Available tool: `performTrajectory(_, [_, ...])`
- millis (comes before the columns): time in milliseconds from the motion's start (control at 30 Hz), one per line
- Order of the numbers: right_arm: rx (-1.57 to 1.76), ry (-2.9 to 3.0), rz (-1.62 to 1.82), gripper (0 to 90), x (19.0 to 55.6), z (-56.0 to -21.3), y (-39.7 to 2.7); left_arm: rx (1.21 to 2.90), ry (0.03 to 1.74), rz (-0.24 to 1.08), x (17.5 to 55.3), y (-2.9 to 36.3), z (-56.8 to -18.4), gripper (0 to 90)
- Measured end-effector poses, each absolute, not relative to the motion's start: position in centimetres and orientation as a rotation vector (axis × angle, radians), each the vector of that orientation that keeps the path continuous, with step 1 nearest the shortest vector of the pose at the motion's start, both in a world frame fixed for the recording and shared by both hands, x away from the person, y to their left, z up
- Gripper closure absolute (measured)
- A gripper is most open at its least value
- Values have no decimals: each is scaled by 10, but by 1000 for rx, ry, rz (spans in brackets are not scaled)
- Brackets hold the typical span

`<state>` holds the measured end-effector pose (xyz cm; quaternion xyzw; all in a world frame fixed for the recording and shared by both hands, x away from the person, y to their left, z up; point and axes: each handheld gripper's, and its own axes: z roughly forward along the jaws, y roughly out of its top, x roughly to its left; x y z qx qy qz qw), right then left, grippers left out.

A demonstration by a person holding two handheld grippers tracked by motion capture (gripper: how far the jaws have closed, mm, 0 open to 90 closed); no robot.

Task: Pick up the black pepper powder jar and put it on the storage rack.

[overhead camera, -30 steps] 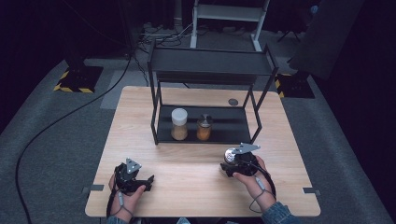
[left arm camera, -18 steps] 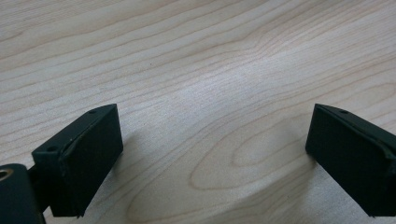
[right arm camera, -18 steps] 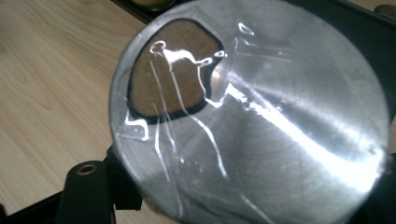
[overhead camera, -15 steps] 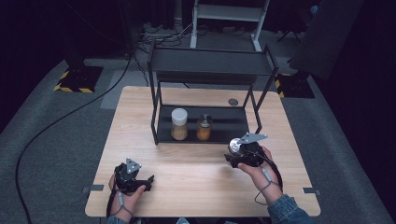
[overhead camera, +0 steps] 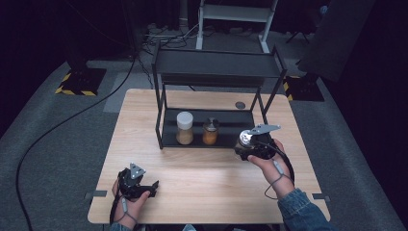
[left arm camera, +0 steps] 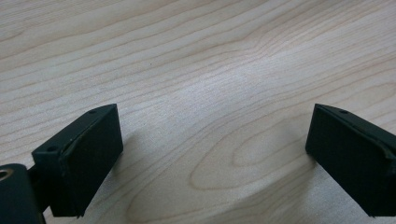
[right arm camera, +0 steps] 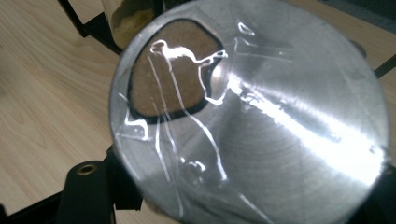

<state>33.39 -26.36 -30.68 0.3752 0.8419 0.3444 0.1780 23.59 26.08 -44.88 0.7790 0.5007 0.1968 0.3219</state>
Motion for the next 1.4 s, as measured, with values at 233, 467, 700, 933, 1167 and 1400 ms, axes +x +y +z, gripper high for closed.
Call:
performTrajectory(233, [1060, 2368, 975, 310, 348, -298, -263, 2046, 1315, 517, 236, 261, -449, 38])
performTrajectory(467, [1074, 2350, 973, 310, 363, -294, -262, 2045, 1315, 517, 236, 261, -449, 38])
performTrajectory(700, [1090, 2341, 990, 310, 380, -301, -263, 2046, 1315, 516, 236, 261, -449, 38])
performTrajectory(933, [1107, 2347, 984, 310, 398, -320, -262, 2046, 1315, 517, 236, 261, -449, 38])
performTrajectory(1167, [1133, 2344, 952, 310, 410, -339, -260, 2046, 1315, 516, 236, 261, -449, 38])
performTrajectory(1400, [1157, 2344, 941, 310, 418, -354, -256, 2046, 1315, 517, 236, 261, -449, 37])
